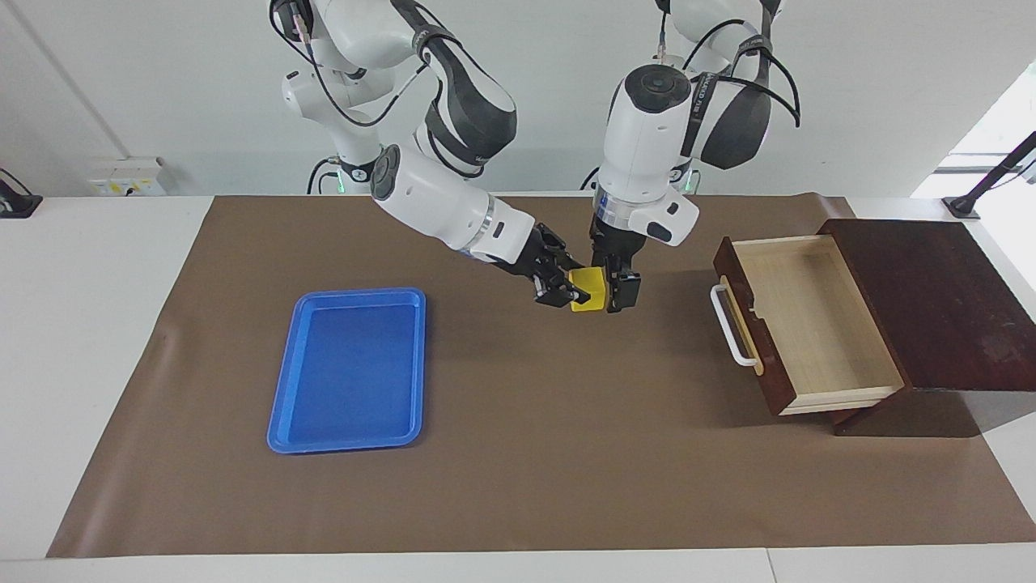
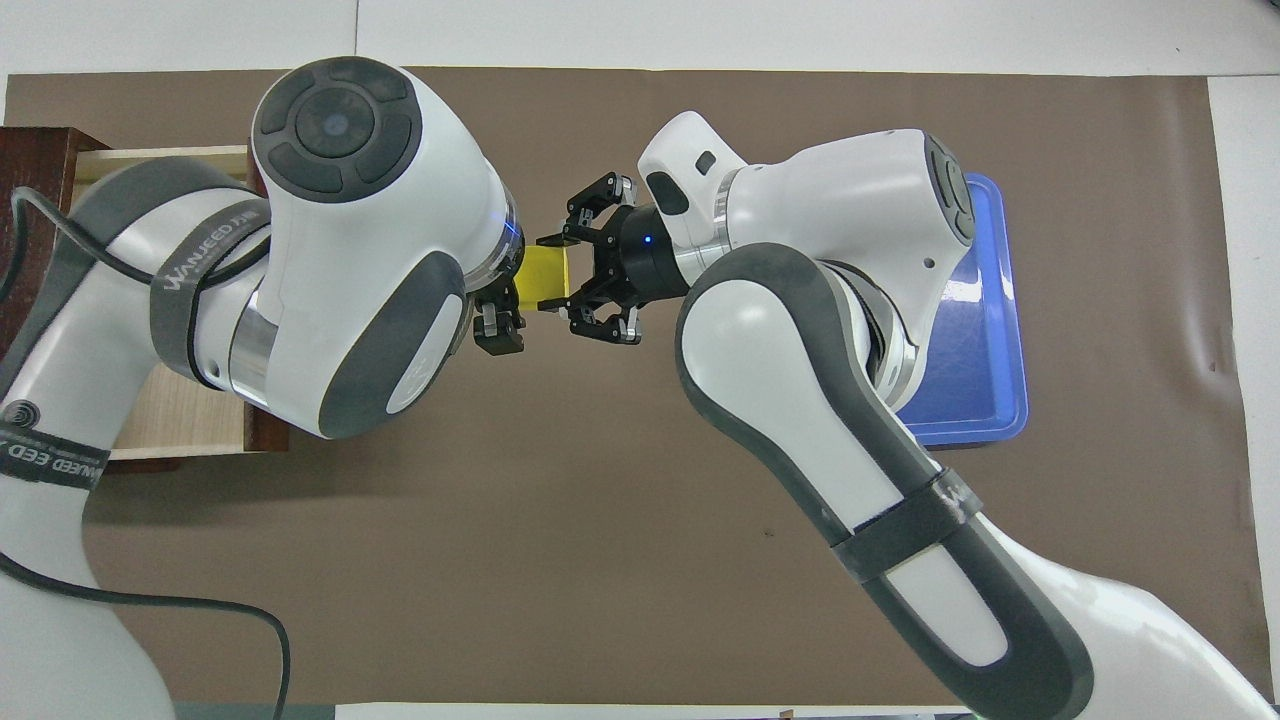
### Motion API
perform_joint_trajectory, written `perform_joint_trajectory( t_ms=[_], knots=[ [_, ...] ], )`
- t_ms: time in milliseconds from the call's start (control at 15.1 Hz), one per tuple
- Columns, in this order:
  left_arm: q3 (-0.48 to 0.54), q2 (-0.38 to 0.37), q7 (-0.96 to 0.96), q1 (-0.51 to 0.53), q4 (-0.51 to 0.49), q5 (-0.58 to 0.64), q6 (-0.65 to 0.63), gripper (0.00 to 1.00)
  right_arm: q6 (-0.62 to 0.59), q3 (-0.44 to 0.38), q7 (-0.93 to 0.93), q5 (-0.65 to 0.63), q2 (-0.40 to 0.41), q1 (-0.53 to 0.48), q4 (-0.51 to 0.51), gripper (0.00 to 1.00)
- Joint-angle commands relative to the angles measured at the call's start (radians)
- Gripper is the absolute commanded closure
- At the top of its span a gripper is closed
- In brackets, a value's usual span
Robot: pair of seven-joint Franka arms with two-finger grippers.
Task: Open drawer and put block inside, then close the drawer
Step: 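Grasp the cube with the left gripper while the right gripper holds it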
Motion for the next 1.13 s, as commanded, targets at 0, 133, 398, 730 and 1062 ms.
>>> perform_joint_trajectory(
  t_ms=[0, 133, 398, 730, 1062],
  knots=[
    [0.011, 0.016, -0.014, -0.026, 0.029, -0.005, -0.006, 0.00, 0.002, 0.003, 0.024, -0.019, 0.001, -0.006, 0.005, 1.00],
    [0.011, 0.016, -0.014, -0.028, 0.027, -0.005, 0.004, 0.00, 0.001, 0.003, 0.024, -0.018, 0.001, -0.008, 0.005, 1.00],
    [0.011, 0.016, -0.014, -0.029, 0.021, 0.000, 0.014, 0.26, 0.002, 0.003, 0.024, -0.016, 0.001, -0.013, 0.006, 1.00],
    [0.009, 0.014, -0.013, -0.028, 0.013, -0.002, 0.015, 1.00, 0.002, 0.003, 0.024, -0.015, 0.001, -0.013, 0.006, 1.00],
    [0.008, 0.011, -0.008, -0.029, -0.004, -0.002, 0.043, 1.00, -0.004, 0.003, 0.033, -0.012, 0.001, -0.016, 0.006, 0.01]
  ],
)
